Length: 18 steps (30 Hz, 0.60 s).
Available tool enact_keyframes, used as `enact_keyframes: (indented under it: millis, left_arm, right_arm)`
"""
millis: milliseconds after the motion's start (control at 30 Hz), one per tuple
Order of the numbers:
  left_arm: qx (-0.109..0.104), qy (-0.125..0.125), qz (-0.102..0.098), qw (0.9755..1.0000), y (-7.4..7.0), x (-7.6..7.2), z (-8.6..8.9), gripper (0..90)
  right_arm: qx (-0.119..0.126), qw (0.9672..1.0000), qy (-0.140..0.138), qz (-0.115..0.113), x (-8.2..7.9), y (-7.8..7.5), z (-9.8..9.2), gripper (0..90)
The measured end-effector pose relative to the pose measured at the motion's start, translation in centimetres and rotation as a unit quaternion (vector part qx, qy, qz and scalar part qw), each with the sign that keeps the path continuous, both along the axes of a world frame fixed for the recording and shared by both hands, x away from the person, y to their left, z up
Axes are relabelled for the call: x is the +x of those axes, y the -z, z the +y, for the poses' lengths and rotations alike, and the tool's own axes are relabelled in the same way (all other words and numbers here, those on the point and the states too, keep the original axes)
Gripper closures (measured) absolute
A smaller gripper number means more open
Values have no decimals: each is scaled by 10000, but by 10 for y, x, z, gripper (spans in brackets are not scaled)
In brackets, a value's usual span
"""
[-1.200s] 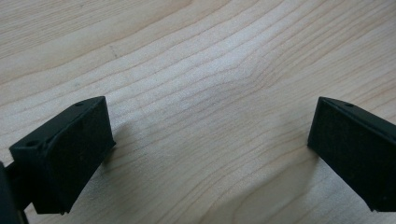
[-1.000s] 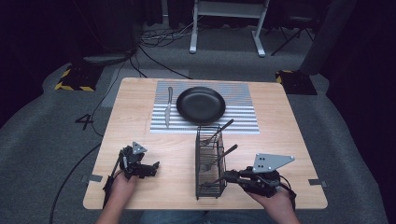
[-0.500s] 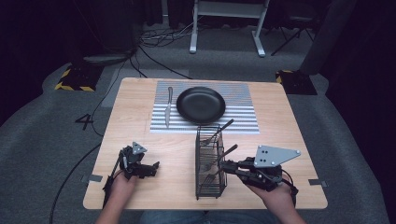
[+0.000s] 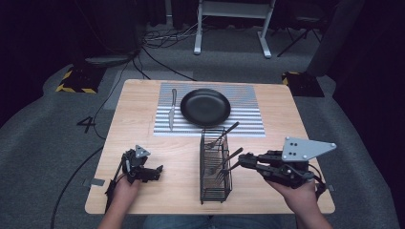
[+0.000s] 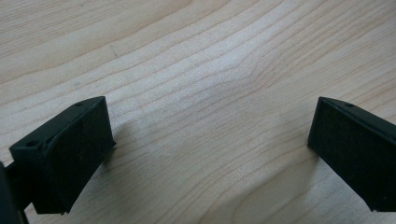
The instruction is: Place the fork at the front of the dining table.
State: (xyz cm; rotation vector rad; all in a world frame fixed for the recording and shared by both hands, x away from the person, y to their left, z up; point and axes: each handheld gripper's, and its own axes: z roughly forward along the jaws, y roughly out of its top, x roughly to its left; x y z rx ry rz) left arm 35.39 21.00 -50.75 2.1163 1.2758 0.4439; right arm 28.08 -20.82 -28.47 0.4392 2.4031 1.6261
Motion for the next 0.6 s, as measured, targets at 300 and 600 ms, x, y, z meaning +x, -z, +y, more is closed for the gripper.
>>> enact_keyframes:
  millis: [300,600]
  left_arm:
    - [-4,-5,4,10000,0,0,0,1]
    - [-8,-17,7,10000,0,0,0,1]
  right_arm:
    - [85,9996,223,-137,3,-21,-26,858]
    - [6,9982,586,-127,20,-29,-50,858]
